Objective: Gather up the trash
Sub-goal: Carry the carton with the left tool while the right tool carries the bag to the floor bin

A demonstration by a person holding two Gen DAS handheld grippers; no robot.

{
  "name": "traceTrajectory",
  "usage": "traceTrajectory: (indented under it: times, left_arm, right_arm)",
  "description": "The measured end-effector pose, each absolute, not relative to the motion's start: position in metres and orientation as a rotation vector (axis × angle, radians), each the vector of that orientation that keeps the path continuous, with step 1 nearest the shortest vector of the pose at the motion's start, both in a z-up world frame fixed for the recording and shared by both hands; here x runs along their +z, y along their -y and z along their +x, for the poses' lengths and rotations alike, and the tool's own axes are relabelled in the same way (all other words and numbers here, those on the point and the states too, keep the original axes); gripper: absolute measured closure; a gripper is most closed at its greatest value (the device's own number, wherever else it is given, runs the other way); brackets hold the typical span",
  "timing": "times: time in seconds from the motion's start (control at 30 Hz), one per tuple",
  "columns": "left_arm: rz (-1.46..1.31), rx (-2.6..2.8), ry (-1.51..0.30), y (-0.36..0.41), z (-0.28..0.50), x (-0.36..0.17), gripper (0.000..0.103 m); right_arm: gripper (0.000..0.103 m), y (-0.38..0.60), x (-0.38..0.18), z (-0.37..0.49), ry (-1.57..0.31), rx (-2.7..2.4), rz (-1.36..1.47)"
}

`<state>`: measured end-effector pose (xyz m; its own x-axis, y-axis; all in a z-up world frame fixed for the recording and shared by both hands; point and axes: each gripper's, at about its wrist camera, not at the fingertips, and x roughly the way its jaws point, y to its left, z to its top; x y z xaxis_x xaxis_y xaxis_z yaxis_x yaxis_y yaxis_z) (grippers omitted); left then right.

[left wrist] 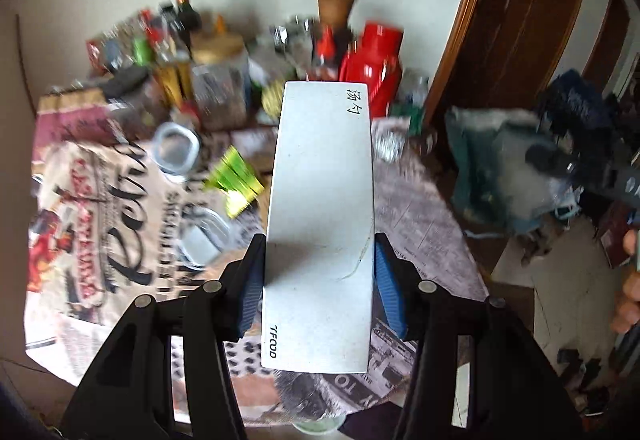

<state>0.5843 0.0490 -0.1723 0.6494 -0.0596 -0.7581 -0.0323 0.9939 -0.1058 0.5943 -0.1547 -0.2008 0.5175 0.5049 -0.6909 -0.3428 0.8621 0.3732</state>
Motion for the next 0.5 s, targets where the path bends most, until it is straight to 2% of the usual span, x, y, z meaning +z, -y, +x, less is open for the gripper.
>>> traceTrajectory:
  times: [0.23, 0.5]
  left_arm:
    - [-0.102, -0.014, -0.730, -0.075, 0.485, -0.129, 0.052]
    - [-0.081, -0.030, -0.659, -0.105, 0.365, -0.116, 0.052]
  right_arm:
    - [0.083, 0.132, -0.173, 0.509, -0.788, 0.464, 0.177]
    - [0.083, 0.104, -0.162, 0.396, -0.713, 0.421, 0.201]
